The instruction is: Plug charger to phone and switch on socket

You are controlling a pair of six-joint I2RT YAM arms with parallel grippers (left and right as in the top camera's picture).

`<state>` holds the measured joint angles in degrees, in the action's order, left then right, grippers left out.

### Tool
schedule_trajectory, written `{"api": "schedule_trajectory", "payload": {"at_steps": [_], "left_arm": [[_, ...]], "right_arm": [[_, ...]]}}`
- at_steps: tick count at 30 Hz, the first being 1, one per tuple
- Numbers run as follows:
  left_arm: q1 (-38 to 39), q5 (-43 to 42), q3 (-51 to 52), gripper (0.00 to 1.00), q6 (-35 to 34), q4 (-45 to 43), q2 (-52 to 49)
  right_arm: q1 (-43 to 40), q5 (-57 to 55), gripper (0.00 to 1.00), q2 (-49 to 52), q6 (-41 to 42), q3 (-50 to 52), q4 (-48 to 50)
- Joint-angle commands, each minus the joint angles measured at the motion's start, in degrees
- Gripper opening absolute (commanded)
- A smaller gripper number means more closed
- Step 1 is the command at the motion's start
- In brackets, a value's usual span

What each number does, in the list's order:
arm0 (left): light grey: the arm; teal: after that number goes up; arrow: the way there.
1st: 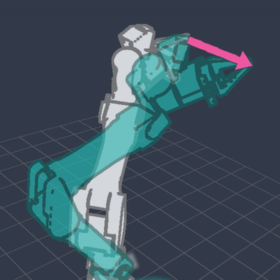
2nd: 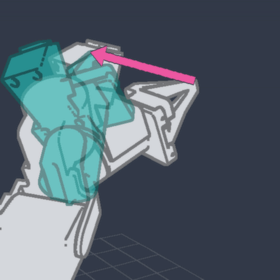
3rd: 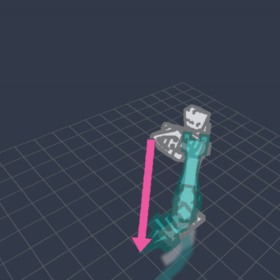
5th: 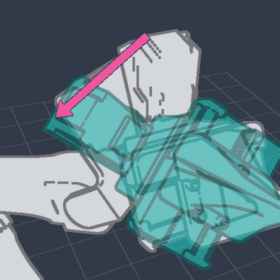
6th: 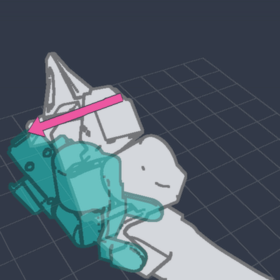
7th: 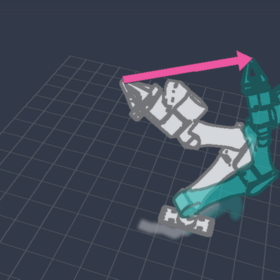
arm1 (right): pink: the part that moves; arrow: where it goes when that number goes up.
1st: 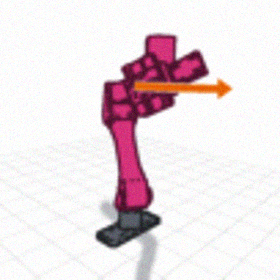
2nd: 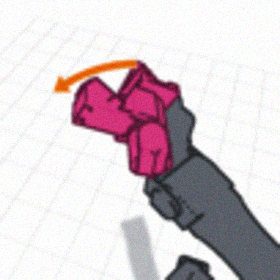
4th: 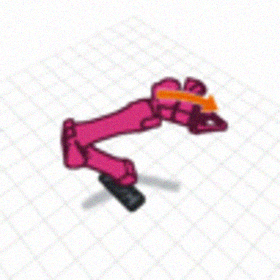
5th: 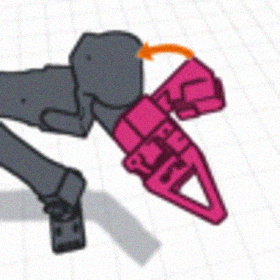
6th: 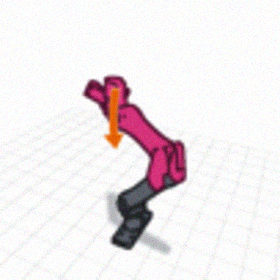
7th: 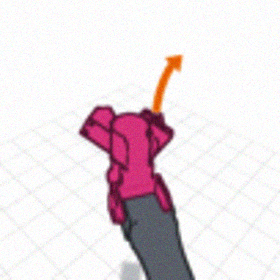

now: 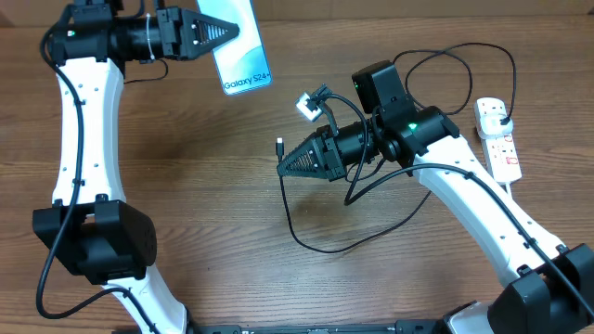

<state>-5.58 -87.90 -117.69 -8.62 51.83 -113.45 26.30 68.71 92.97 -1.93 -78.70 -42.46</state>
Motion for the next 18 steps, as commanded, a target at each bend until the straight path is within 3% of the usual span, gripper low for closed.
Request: {"api": "schedule_trajectory", "payload": {"at_steps": [1, 7, 18], "left_arm": [[1.0, -2.8, -0.6, 0.04, -0.2, -0.2, 0.7], [3.0, -2.8, -0.6, 0.04, -0.2, 0.5, 0.7], [7.2, -2.8, -0.6, 0.04, -0.2, 0.6, 0.7]], "right_arm": [[0.5, 1.2, 0.04, 0.4, 1.6, -0.4, 1.8], [0.1, -2.1, 0.04, 0.4, 8.0, -0.4, 6.2], [-1.2, -1.9, 0.04, 0.4, 11.2, -0.4, 9.0]]}}
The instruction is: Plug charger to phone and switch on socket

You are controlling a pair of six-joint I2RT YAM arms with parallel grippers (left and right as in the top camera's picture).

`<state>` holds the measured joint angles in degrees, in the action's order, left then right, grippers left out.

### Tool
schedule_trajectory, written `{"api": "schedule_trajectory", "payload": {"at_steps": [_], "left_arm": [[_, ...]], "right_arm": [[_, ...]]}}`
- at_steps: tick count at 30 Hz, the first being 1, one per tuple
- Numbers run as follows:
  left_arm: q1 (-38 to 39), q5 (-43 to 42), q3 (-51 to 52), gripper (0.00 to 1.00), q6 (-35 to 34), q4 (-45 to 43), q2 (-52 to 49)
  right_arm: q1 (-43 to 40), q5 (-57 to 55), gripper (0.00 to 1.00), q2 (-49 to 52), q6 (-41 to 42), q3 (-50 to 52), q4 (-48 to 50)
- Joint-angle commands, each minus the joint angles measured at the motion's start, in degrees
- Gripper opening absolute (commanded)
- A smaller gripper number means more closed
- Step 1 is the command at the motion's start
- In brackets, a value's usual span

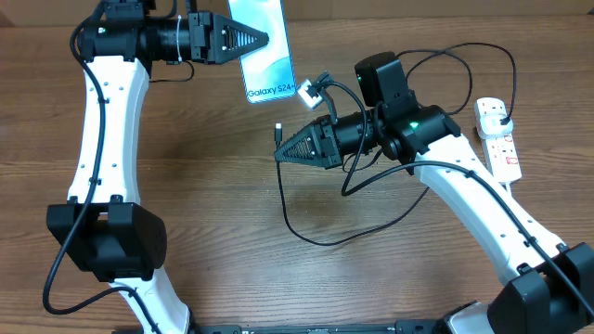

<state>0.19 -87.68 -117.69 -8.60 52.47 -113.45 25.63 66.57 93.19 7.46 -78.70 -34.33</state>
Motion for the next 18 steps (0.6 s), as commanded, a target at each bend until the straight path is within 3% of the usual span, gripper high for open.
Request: {"api": "schedule_trajectory", "payload": {"at_steps": [1, 18], "left_arm": [[1.5, -3.0, -0.6, 0.04, -0.2, 0.0, 0.7], [2.6, -3.0, -0.6, 0.04, -0.2, 0.0, 0.7]], "right_arm": [[-1.3, 1.7, 0.04, 0.2, 1.8, -0.4, 1.6], [-2.4, 4.0, 0.04, 0.2, 6.3, -0.4, 8.1]]}}
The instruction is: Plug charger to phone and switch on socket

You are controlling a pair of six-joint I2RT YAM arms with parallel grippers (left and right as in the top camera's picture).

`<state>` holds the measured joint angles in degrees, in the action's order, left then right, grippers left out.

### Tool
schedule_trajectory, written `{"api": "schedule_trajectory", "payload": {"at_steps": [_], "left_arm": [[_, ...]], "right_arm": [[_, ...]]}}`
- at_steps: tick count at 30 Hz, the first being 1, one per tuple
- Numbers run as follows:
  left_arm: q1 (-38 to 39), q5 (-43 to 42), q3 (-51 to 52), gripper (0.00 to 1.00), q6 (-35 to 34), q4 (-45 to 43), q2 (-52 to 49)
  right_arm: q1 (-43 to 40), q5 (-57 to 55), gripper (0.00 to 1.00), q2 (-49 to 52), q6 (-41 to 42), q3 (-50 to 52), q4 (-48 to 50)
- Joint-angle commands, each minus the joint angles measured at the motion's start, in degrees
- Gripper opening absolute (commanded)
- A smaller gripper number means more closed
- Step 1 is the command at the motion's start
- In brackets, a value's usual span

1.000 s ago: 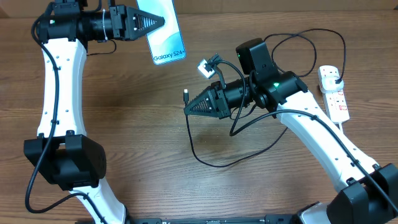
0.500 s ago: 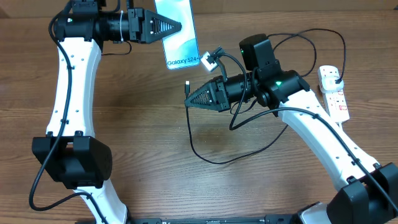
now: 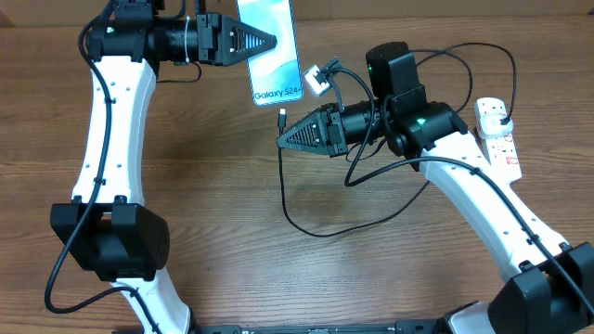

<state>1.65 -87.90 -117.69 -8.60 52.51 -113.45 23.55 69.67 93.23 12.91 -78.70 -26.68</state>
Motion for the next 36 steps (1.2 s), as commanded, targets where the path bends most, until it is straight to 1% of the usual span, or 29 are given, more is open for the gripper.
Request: {"api": "schedule_trajectory", "payload": {"at_steps": [1, 6, 25, 36], "left_arm": [[1.2, -2.8, -0.6, 0.04, -0.2, -0.1, 0.7], [1.4, -2.8, -0.6, 0.04, -0.2, 0.0, 0.7], [1.4, -2.8, -0.6, 0.04, -0.2, 0.0, 0.7], [1.6, -2.8, -0.6, 0.04, -0.2, 0.0, 0.7]], "right_arm": [[-0.3, 0.9, 0.04, 0.2, 0.9, -0.4, 0.5], [-0.3, 0.5, 0.04, 0.2, 2.3, -0.4, 1.3], [-0.3, -0.2, 0.04, 0.2, 2.4, -0.4, 0.5], [-0.3, -1.0, 0.04, 0.2, 4.8, -0.4, 2.0]]}}
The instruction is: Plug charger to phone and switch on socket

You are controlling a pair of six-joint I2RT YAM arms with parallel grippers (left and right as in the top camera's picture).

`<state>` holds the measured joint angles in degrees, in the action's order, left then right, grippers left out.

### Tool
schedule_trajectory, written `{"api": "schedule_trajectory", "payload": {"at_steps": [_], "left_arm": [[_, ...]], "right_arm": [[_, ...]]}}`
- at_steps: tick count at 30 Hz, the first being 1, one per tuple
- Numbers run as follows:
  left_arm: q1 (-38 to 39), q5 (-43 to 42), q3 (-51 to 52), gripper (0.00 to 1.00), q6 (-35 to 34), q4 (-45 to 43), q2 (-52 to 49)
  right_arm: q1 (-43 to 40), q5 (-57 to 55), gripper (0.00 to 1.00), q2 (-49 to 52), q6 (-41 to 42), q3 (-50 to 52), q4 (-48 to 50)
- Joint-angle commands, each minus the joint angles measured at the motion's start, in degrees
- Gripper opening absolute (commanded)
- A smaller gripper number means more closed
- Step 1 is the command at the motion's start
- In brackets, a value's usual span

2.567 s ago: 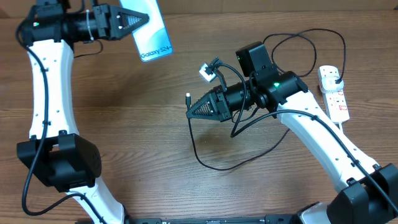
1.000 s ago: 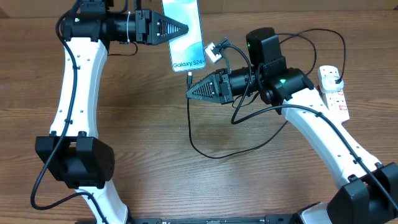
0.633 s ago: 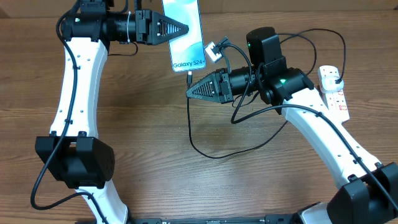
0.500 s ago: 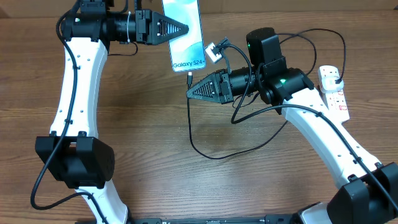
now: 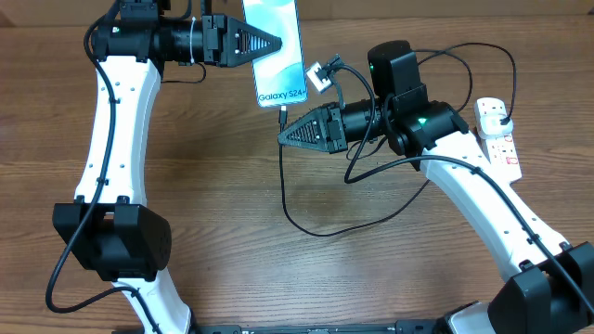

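My left gripper [image 5: 275,43] is shut on the left edge of a phone [image 5: 278,51] with a light blue screen reading Galaxy S24, held off the table at the top centre. My right gripper [image 5: 283,138] is shut on the black charger cable [image 5: 306,225] just behind its plug [image 5: 282,114]. The plug points up and its tip sits right at the phone's bottom edge. Whether it is inside the port cannot be told. A white extension socket [image 5: 497,139] lies at the far right with the charger's adapter plugged into its top end.
The cable runs in a loose loop over the wooden table [image 5: 223,232] below the right gripper and back up to the socket. A small white connector block [image 5: 318,78] hangs on wires beside the right wrist, close to the phone's right edge.
The phone has shifted slightly right and down in my left gripper. The plug tip, which stood just below the phone, now touches its bottom edge. My right gripper has barely moved.
At first the phone was held at the top left, far from the plug, which my right gripper held mid-table. At each later moment the phone was further right and the plug higher. Now the two meet at the phone's bottom edge.
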<state>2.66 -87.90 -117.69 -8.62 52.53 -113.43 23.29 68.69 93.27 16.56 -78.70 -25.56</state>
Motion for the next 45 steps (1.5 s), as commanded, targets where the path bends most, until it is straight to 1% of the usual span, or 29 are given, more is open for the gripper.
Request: {"api": "schedule_trajectory", "payload": {"at_steps": [1, 22, 45], "left_arm": [[0.5, -2.8, -0.6, 0.04, -0.2, 0.0, 0.7], [0.5, -2.8, -0.5, 0.04, 0.1, 0.0, 0.7], [0.5, -2.8, -0.5, 0.04, 0.1, 0.0, 0.7]], "right_arm": [[0.0, 0.0, 0.04, 0.2, 1.5, -0.4, 1.2], [-0.2, 0.0, 0.04, 0.2, 1.7, -0.4, 1.5], [-2.5, 0.0, 0.04, 0.2, 1.7, -0.5, 1.1]]}}
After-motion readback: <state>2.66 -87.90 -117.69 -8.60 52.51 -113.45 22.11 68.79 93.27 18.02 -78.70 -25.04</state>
